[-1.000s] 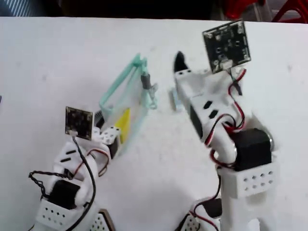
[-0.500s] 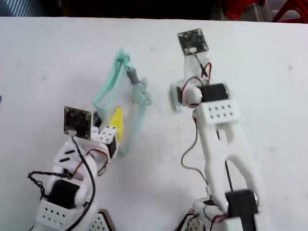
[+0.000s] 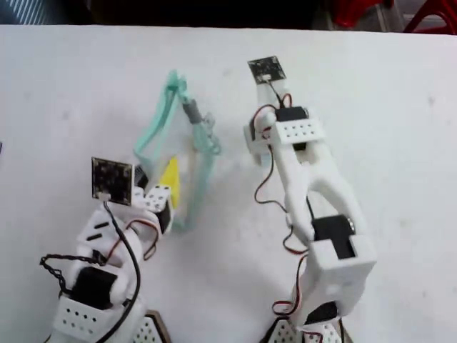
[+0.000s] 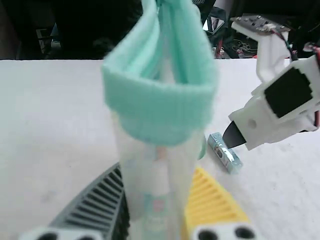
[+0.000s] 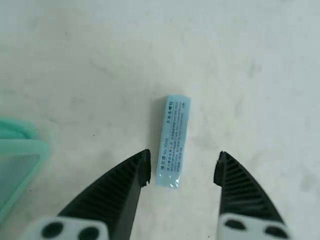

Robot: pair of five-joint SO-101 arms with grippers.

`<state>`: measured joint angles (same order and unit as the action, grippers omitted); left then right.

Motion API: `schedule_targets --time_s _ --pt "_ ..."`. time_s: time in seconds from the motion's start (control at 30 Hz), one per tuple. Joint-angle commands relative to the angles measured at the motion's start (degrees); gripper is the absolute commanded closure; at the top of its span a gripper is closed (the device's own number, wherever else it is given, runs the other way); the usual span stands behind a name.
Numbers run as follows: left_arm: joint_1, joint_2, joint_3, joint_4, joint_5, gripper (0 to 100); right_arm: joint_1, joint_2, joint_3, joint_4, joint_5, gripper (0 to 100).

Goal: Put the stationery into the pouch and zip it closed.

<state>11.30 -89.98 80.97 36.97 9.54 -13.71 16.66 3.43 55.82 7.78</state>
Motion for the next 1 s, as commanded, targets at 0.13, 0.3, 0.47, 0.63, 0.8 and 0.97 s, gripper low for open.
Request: schedule_targets --time_s 0.13,0.3,0.47,0.63,0.8,0.97 --pt "-0.04 -0.92 -0.44 -1.76 -0.70 92 -0.57 8.66 -8.97 -0.84 0.18 80.1" --pt "-0.04 -0.92 -0.44 -1.76 -0.70 92 -0.57 11.91 -9.76 -1.27 0.18 82.5" --pt "0.04 -0.92 -0.44 -1.76 -0.70 92 -0.40 15.16 -12.92 -1.71 0.18 90.0" --pt "0.04 -0.92 -0.44 -1.76 -0.70 92 0.22 19.12 -16.18 -0.66 0.26 91.3" --pt "0.66 -0.92 -0.35 -1.76 -0.79 92 1.89 19.21 -17.58 1.10 0.09 97.5" --pt "1.80 -0.92 -0.26 -1.76 -0.79 92 3.56 19.21 -17.41 1.19 -0.18 98.1"
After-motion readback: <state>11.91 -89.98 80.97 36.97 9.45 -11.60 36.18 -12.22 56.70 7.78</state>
